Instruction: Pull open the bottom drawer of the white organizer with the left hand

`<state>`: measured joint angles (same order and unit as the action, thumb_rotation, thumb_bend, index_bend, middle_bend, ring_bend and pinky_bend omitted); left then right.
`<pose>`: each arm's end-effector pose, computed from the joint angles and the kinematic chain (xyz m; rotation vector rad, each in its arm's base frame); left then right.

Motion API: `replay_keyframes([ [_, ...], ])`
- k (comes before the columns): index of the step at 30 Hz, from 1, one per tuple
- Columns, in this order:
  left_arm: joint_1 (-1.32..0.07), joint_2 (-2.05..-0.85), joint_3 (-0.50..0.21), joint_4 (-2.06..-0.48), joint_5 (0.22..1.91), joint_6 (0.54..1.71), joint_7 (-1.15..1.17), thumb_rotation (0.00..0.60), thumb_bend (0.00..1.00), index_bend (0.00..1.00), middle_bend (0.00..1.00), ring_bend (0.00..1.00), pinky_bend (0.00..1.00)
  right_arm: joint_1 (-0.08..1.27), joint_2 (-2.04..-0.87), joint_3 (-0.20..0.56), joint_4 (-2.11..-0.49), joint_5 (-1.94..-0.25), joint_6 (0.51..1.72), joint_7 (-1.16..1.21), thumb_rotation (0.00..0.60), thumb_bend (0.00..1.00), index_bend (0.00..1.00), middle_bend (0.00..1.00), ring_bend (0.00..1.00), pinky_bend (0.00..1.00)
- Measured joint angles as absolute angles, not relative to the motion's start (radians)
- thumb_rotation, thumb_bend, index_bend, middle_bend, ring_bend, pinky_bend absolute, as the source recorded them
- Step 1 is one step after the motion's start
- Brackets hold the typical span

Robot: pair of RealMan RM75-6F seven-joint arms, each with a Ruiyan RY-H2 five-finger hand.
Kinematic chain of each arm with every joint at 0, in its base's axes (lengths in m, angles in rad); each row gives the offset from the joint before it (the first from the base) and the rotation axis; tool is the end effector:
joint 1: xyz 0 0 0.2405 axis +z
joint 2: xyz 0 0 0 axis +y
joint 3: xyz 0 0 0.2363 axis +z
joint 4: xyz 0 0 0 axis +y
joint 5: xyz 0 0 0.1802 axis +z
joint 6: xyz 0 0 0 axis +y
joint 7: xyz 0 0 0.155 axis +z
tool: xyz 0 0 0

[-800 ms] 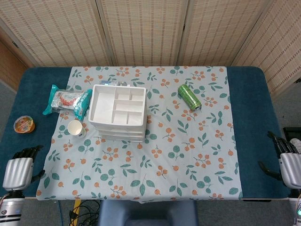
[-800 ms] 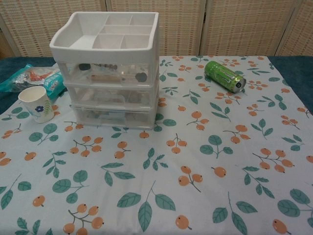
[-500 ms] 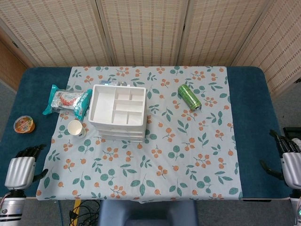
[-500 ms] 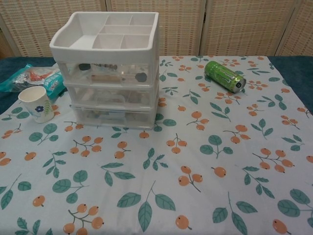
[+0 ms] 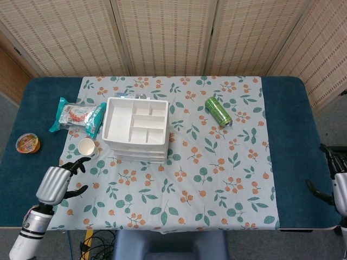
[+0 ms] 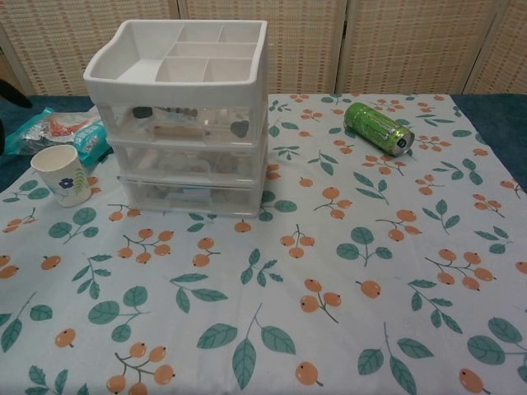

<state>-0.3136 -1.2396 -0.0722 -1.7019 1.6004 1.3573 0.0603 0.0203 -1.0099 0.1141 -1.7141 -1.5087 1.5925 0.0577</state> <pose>-0.1938 0.2376 0.1185 -1.6515 -0.8839 -1.1759 -0.2670 -0.1792 0.2243 1.2554 -0.8406 1.0161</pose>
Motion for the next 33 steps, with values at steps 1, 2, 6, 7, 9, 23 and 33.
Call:
replay_keyframes([
  [1,-0.328,-1.248,-0.073,-1.698,1.607,1.34,0.059,0.6,0.15,0.25,0.7,0.68,0.94,0.021,-1.009,0.114,-1.715,-1.508,1.591,0.057,0.6,0.28,0.02,0.16,0.22,0.19],
  [2,-0.346,-1.259,-0.074,-1.692,1.614,1.317,0.056,0.6,0.15,0.26,0.73,0.71,0.96,0.021,-1.009,0.114,-1.715,-1.506,1.589,0.056,0.6,0.28,0.02,0.16,0.22,0.19],
  [6,-0.402,-1.297,-0.076,-1.67,1.621,1.237,0.035,0.6,0.16,0.26,0.82,0.79,1.0,0.024,-1.009,0.114,-1.716,-1.499,1.58,0.053,0.6,0.28,0.02,0.16,0.22,0.19],
  [7,-0.414,-1.307,-0.076,-1.664,1.619,1.218,0.027,0.6,0.16,0.25,0.83,0.81,1.0,0.024,-1.009,0.114,-1.716,-1.498,1.578,0.052,0.6,0.28,0.02,0.16,0.22,0.19],
  [9,-0.44,-1.332,-0.075,-1.652,1.612,1.175,0.003,0.6,0.18,0.2,0.85,0.83,1.0,0.025,-1.011,0.113,-1.716,-1.494,1.573,0.053,0.6,0.28,0.02,0.16,0.23,0.19],
  [23,-0.551,-1.421,-0.072,-1.609,1.465,0.943,-0.226,0.6,0.44,0.0,0.95,0.98,1.0,0.037,-1.017,0.115,-1.706,-1.476,1.547,0.054,0.6,0.28,0.02,0.16,0.23,0.19],
  [33,-0.597,-1.48,-0.09,-1.586,1.362,0.826,-0.387,0.6,0.44,0.0,0.95,0.99,1.0,0.038,-1.027,0.116,-1.692,-1.467,1.542,0.06,0.6,0.28,0.02,0.16,0.23,0.19],
])
